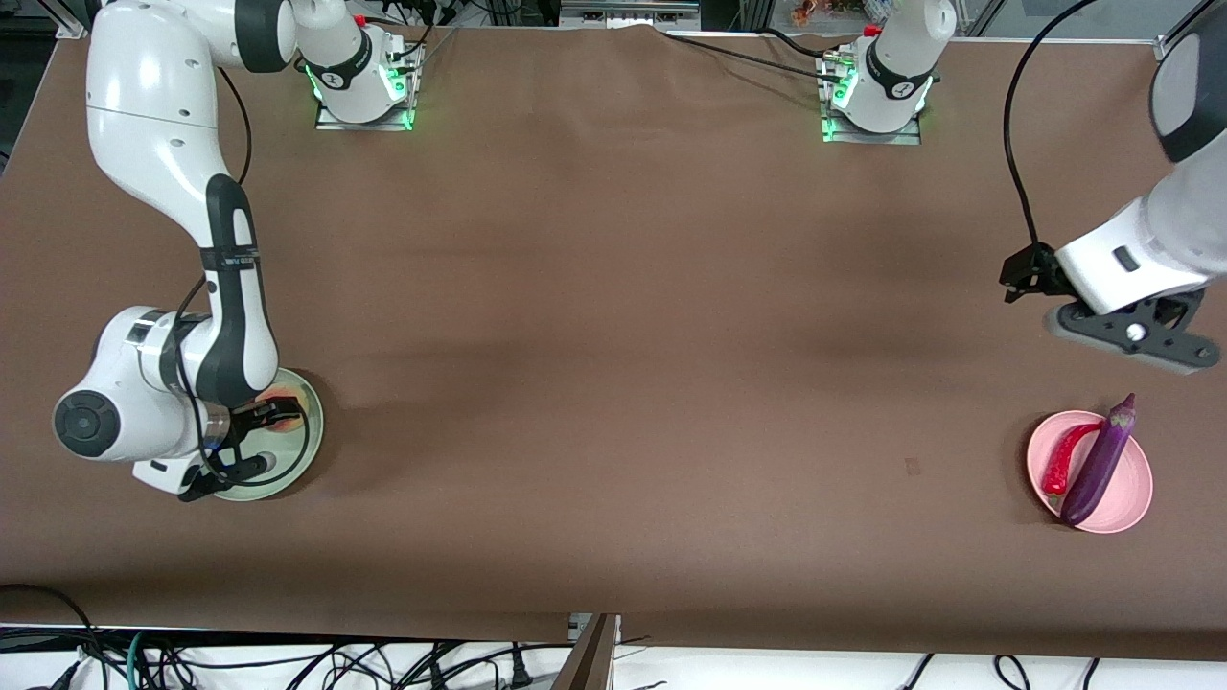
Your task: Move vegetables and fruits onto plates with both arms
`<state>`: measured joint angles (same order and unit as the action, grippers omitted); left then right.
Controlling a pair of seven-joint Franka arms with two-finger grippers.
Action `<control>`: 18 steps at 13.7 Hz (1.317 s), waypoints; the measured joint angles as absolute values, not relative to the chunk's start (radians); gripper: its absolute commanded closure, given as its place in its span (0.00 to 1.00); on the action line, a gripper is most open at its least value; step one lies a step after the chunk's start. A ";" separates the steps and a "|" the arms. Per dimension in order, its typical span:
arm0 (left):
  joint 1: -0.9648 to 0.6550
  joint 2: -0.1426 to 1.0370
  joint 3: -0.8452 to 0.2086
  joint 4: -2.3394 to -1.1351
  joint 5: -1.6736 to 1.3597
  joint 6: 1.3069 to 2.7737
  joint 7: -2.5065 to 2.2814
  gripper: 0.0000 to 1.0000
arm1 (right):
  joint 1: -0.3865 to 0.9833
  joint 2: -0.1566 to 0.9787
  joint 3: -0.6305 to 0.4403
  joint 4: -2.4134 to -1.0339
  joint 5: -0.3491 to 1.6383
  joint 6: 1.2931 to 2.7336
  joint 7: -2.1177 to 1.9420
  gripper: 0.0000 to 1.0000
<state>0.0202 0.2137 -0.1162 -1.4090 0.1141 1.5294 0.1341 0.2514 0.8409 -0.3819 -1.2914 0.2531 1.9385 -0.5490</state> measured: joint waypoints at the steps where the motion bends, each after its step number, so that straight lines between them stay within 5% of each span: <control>1: -0.012 0.180 -0.060 -1.448 0.086 1.549 0.080 0.00 | 0.255 0.823 -0.382 -1.273 0.253 1.923 -0.534 0.00; 6: -0.051 -0.030 -0.001 -1.723 0.067 1.725 -0.055 0.00 | 0.286 0.704 -0.379 -1.199 0.253 1.725 -0.324 0.00; 10: -0.054 -0.053 0.002 -1.769 0.067 1.737 -0.058 0.00 | 0.310 0.582 -0.367 -1.193 0.246 1.610 -0.148 0.00; 15: -0.057 -0.038 0.001 -1.768 0.068 1.721 -0.052 0.00 | 0.066 0.279 -0.013 -1.368 0.019 1.501 -0.121 0.00; 18: -0.057 -0.026 0.002 -1.753 0.069 1.708 -0.031 0.00 | 0.041 0.156 0.031 -1.466 0.001 1.491 -0.121 0.00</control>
